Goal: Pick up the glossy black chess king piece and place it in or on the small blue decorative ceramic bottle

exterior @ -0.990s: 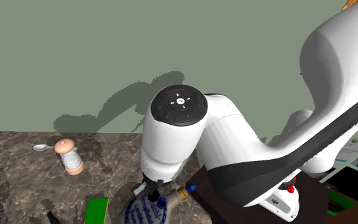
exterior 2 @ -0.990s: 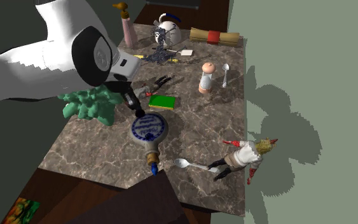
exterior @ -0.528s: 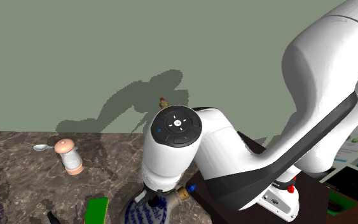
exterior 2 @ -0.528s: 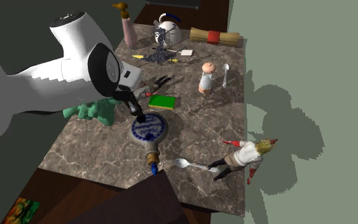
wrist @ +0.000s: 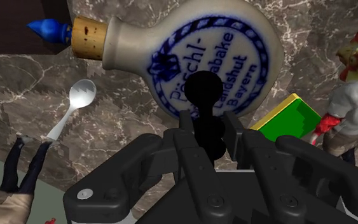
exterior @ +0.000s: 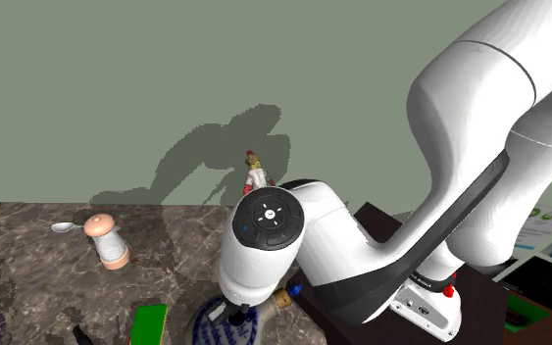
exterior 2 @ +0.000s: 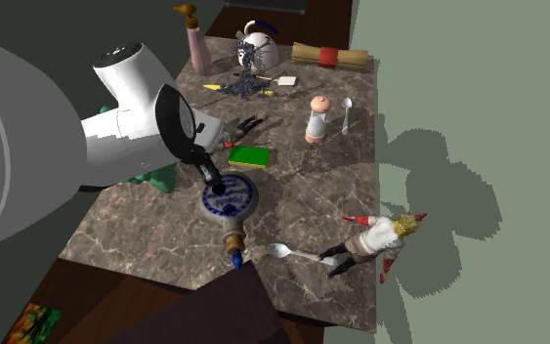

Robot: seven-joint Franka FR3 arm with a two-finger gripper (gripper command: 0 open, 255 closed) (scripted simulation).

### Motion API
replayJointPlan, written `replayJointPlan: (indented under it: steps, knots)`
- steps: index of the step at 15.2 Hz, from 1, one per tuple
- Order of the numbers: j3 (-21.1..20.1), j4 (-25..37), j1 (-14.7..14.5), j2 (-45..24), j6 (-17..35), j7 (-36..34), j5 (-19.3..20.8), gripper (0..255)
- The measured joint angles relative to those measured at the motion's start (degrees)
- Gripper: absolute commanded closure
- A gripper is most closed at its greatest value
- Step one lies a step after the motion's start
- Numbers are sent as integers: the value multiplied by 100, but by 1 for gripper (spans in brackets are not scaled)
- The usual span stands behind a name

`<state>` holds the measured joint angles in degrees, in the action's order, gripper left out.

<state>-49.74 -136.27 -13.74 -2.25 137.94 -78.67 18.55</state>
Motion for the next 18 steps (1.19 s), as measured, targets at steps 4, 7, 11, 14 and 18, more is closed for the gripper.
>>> replayJointPlan:
  steps: [4, 7, 11, 14, 18]
  knots:
    - [1, -1, -3, -14, 9, -18, 20, 255]
    - [1, -1, -3, -14, 9, -18, 20, 0]
    - [1, -1, -3, -14, 9, -18, 20, 0]
    - [-68, 117, -19, 434, -331, 384, -555, 0]
    - [-39, 174, -81, 767, -568, 677, -973, 0]
